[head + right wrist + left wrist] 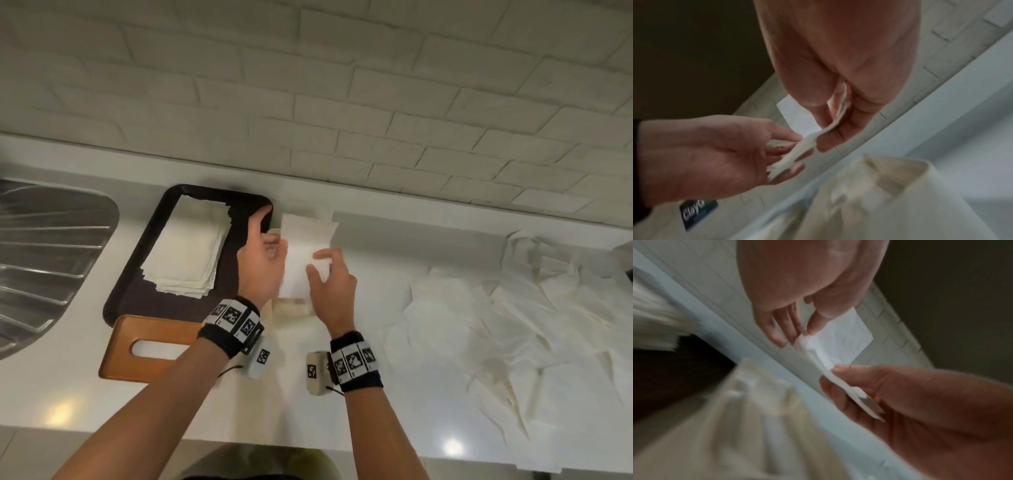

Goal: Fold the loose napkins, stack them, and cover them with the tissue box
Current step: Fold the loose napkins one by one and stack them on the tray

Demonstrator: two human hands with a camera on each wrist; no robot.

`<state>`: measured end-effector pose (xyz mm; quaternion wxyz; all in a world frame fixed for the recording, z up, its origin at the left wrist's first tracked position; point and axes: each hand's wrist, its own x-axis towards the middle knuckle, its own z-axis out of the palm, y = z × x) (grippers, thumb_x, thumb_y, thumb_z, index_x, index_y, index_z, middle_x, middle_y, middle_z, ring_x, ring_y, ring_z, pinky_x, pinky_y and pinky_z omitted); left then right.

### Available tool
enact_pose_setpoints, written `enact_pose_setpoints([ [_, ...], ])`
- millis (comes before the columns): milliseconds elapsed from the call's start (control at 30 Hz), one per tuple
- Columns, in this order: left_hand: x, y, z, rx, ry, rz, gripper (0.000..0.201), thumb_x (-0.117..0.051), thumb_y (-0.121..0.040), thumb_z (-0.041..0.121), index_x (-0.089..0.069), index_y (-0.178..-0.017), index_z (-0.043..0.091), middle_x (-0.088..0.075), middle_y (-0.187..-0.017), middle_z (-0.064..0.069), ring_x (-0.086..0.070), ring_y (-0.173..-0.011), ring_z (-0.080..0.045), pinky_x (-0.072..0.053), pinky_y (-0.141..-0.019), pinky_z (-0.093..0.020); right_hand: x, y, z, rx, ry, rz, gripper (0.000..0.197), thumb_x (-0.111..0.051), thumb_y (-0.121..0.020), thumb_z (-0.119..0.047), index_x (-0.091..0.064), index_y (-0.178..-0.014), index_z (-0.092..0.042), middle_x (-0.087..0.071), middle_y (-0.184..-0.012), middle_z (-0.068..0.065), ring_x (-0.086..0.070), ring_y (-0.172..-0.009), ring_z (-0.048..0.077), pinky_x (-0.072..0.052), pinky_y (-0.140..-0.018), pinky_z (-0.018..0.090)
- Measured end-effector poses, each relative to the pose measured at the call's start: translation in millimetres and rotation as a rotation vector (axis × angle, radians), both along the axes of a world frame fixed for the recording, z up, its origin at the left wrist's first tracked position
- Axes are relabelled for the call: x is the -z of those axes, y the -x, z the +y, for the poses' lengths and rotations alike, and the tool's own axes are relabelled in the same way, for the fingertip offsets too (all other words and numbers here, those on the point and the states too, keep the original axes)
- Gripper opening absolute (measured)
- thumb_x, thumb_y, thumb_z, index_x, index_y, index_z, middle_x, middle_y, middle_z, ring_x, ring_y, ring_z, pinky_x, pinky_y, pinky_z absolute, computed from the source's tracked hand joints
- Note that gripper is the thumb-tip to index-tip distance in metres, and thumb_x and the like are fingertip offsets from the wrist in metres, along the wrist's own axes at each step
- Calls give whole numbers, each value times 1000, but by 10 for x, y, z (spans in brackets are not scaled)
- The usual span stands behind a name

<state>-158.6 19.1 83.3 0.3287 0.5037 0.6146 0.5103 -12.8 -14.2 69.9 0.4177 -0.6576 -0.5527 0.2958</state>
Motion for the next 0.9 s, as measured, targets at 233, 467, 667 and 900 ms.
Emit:
enact_pose_setpoints([
  [233,435,297,86,76,89,422,42,-69,-97,7,-59,-137,17,-63,-126,-7,-56,-122,-29,-42,-100,-35,241,139,232,-262,490,-352,30,-56,-107,-5,-53,-137,-7,-52,-123,14,-62,-96,27,-63,-94,44],
  [467,377,134,282,539,21,878,40,-63,-103,32,-57,-141,23,-60,-142,-2,-58,-131,-25,-45,-111,-45,200,87,178,-358,495,-387,40,-66,-105,-17,-51,-142,-10,-60,-132,22,-69,-111,40,-60,-99,47],
  [667,556,6,350,811,393,1390,126,-52,-67,103,-4,-167,43,-5,-178,-8,-9,-163,-40,3,-121,-82,21,-746,1,-76,187,-242,16,-65,-101,-19,-69,-117,-21,-79,-98,-2,-73,-86,16,-56,-83,29],
  [900,158,-491,76,442,-34,963,55,-78,-92,37,-59,-140,15,-56,-145,-13,-50,-135,-37,-43,-110,-54,461,-2595,-197,59,522,-589,49,-79,-93,-26,-56,-135,-19,-64,-131,14,-61,-125,39,-54,-102,49],
])
